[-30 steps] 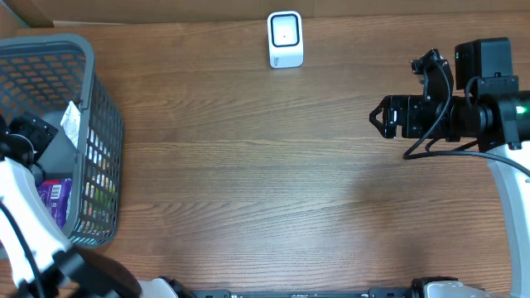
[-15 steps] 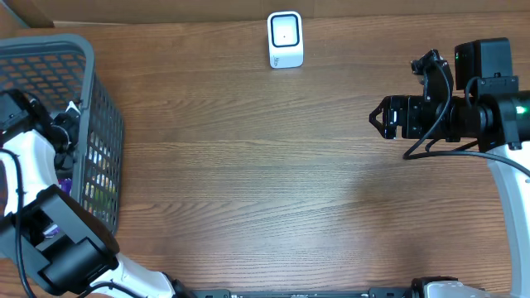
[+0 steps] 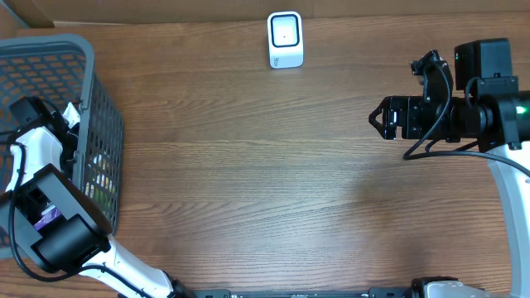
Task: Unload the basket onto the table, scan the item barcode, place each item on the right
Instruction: 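Grasp the white-and-gold cream tube in the basket with the left gripper, then lift the cream tube out and place it on the table center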
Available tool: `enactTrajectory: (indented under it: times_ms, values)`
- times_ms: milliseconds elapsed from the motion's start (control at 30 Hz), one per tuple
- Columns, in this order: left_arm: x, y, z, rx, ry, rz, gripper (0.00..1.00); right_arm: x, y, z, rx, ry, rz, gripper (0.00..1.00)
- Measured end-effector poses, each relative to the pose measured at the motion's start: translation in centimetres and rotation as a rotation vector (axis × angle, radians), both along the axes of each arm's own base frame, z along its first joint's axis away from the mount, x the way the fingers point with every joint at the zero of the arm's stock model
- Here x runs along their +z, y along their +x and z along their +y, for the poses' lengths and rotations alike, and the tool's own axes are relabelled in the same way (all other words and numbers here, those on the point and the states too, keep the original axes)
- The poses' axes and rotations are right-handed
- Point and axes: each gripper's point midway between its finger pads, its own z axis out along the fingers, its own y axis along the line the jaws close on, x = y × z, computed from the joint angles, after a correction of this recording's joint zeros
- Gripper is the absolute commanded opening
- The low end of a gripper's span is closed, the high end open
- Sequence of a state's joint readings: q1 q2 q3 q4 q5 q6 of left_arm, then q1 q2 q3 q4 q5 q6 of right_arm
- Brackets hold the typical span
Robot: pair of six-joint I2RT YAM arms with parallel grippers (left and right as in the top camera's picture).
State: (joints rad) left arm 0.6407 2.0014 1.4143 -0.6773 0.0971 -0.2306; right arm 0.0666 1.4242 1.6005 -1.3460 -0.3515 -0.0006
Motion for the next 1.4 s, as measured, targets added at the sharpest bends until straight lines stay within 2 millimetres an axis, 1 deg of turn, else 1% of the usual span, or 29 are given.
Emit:
enactTrajectory:
  times_ms: [33, 67, 200, 333, 400, 467, 533, 600, 667, 733, 800, 833, 867, 900, 967, 1000, 1033, 1100, 1133, 1167, 1233, 1267, 1333, 1367, 1400]
  values:
    - [0.0, -0.1, 0.0, -0.002, 0.002, 0.005, 0.11, 0.0, 0.0, 0.0, 0.0, 0.001, 0.0, 0.95]
    - [0.0, -0.1, -0.1, -0.002, -0.004, 0.005, 0.04, 0.0, 0.0, 0.0, 0.0, 0.0, 0.0, 0.95]
    - [0.3, -0.1, -0.4, -0.005, -0.016, 0.009, 0.04, 0.0, 0.0, 0.0, 0.0, 0.001, 0.0, 0.95]
    - [0.9, -0.5, -0.8, -0.007, -0.039, 0.04, 0.04, 0.0, 0.0, 0.0, 0.0, 0.0, 0.0, 0.95]
    - [1.9, -0.6, -0.9, -0.007, -0.049, 0.054, 0.04, 0.0, 0.0, 0.0, 0.0, 0.0, 0.0, 0.95]
    - [3.7, -0.6, -0.8, -0.007, -0.054, 0.065, 0.04, 0.0, 0.0, 0.0, 0.0, 0.0, 0.0, 0.95]
    - [6.3, -0.2, -0.4, -0.006, -0.045, 0.059, 0.04, 0.0, 0.0, 0.0, 0.0, 0.0, 0.0, 0.95]
    - [9.7, 0.2, 0.0, -0.004, -0.016, 0.029, 0.04, 0.0, 0.0, 0.0, 0.0, 0.0, 0.0, 0.95]
    - [13.8, 0.2, 0.1, -0.002, 0.02, -0.012, 0.04, 0.0, 0.0, 0.0, -0.001, 0.0, 0.001, 0.95]
    - [18.4, -0.1, 0.0, -0.002, 0.068, -0.072, 0.04, 0.0, 0.0, 0.0, 0.0, 0.001, 0.001, 0.95]
    - [23.5, -0.9, -0.7, -0.002, 0.122, -0.148, 0.04, 0.0, 0.0, 0.0, 0.0, 0.0, 0.0, 0.95]
    - [25.1, -1.3, -1.2, -0.005, 0.136, -0.174, 0.04, 0.0, 0.0, 0.0, 0.0, 0.001, 0.001, 0.95]
    - [27.3, -1.9, -2.0, -0.013, 0.155, -0.211, 0.04, 0.0, 0.0, 0.0, -0.001, 0.0, 0.001, 0.95]
    - [29.0, -2.4, -2.6, -0.019, 0.17, -0.242, 0.04, 0.0, 0.0, 0.0, 0.0, 0.001, 0.001, 0.95]
    - [32.3, -3.2, -4.8, -0.057, 0.199, -0.322, 0.04, 0.0, 0.0, 0.0, 0.0, 0.0, 0.001, 0.95]
    - [33.9, -3.4, -6.4, -0.096, 0.214, -0.364, 0.04, 0.0, 0.0, 0.0, 0.0, 0.0, 0.0, 0.95]
    - [34.9, -3.4, -7.7, -0.13, 0.219, -0.391, 0.04, 0.0, 0.0, 0.0, 0.0, 0.0, 0.0, 0.95]
    - [36.4, -3.4, -11.6, -0.23, 0.209, -0.436, 0.04, 0.0, 0.0, 0.0, 0.0, 0.0, 0.001, 0.95]
    - [36.6, -3.3, -13.4, -0.279, 0.195, -0.446, 0.04, 0.0, 0.0, 0.0, 0.0, 0.0, 0.0, 0.95]
    - [36.6, -3.1, -16.0, -0.349, 0.168, -0.448, 0.04, 0.0, 0.0, 0.0, 0.0, 0.001, 0.0, 0.95]
    - [36.1, -2.5, -19.5, -0.45, 0.128, -0.441, 0.04, 0.0, 0.0, 0.0, 0.0, 0.001, 0.0, 0.95]
    - [35.5, -2.1, -21.5, -0.505, 0.105, -0.429, 0.04, 0.0, 0.0, 0.0, 0.0, 0.0, 0.0, 0.95]
    - [33.7, -1.4, -25.5, -0.611, 0.056, -0.382, 0.04, 0.0, 0.0, 0.0, 0.0, 0.001, 0.001, 0.95]
    - [32.3, -1.1, -27.5, -0.652, 0.029, -0.341, 0.04, 0.0, 0.0, 0.0, 0.0, 0.0, 0.001, 0.95]
    - [30.9, -0.9, -29.0, -0.682, 0.011, -0.301, 0.04, 0.0, 0.0, 0.0, 0.0, 0.0, 0.0, 0.95]
